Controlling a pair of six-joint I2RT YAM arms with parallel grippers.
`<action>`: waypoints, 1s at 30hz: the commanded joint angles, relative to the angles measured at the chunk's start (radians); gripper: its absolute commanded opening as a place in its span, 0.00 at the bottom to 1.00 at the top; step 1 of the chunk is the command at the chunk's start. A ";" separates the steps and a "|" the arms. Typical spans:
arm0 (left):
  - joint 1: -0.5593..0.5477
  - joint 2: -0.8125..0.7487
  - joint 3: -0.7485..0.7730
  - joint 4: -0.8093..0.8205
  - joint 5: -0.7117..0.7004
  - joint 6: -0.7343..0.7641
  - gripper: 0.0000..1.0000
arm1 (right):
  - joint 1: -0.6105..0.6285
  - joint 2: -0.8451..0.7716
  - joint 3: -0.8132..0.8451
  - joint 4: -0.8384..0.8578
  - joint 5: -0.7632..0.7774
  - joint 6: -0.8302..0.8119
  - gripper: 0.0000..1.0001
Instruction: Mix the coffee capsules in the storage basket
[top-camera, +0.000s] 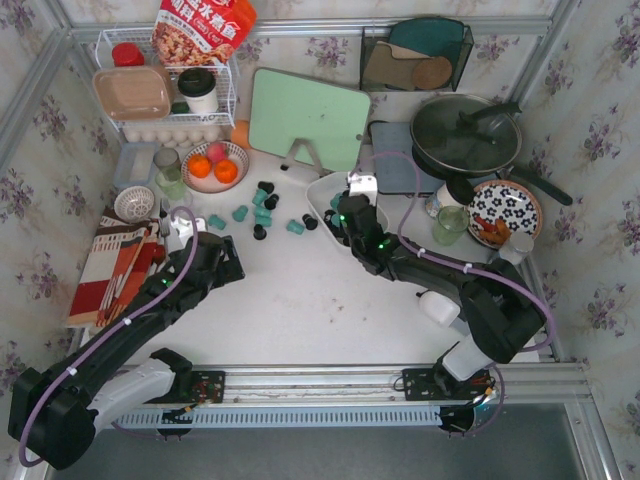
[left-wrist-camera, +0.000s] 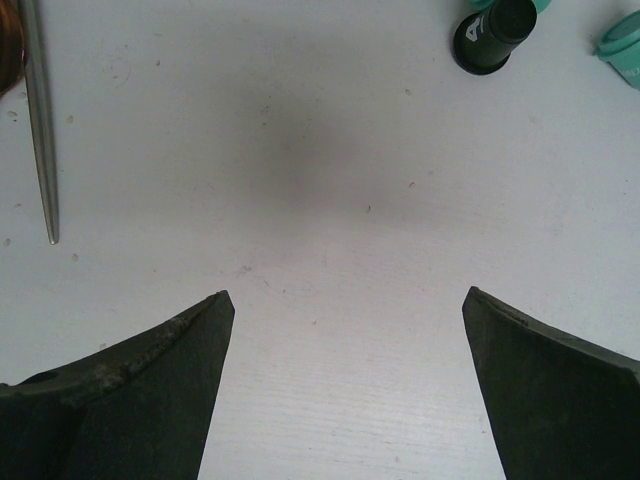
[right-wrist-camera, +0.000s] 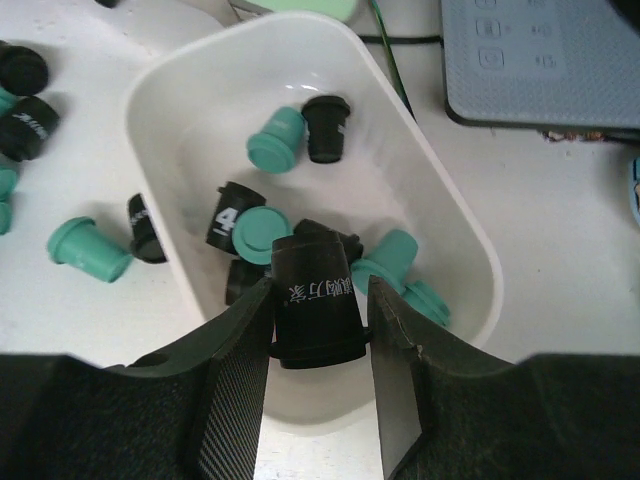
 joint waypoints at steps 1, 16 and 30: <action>0.001 -0.003 0.002 -0.012 0.006 -0.004 0.99 | -0.067 0.005 -0.035 0.047 -0.096 0.116 0.37; 0.001 0.004 0.001 -0.010 0.001 -0.009 1.00 | -0.226 0.127 -0.052 0.054 -0.252 0.204 0.41; 0.001 0.031 0.004 -0.006 -0.004 -0.007 1.00 | -0.253 0.246 -0.024 0.062 -0.315 0.214 0.56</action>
